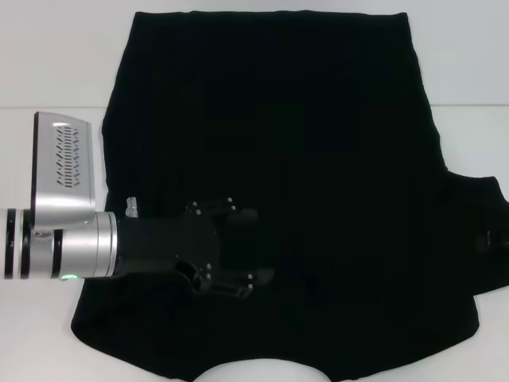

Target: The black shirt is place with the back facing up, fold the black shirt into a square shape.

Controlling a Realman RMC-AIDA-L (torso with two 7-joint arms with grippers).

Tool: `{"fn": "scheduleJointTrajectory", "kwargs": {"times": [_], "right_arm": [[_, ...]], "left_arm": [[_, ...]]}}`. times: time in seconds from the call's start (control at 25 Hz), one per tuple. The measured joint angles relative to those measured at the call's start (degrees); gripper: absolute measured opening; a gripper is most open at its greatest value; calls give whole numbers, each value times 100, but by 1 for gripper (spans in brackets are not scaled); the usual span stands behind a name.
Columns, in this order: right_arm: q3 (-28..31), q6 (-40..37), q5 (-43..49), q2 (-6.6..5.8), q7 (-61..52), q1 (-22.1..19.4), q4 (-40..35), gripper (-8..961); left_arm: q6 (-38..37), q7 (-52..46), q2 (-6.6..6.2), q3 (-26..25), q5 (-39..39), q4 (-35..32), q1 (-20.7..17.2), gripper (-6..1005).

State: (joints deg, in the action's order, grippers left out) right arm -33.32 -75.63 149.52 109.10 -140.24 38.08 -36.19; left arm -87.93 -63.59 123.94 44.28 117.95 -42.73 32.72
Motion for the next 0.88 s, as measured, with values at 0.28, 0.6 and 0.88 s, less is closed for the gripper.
{"fn": "scheduleJointTrajectory", "kwargs": {"times": [0.28,0.6,0.88], "right_arm": [[-135,148,8,76,-32,24,0,553],[-72,148,-18,64,-32,-35,-70,375],[21,136,-28,18,77,-96,-88,98]], "left_arm": [[67,3,-2,-20,0,-25,7,890],[67,5,-11,-41,-44,-28,3,888],[16,-71,-3,-43,-65,-27,-20,886]]}}
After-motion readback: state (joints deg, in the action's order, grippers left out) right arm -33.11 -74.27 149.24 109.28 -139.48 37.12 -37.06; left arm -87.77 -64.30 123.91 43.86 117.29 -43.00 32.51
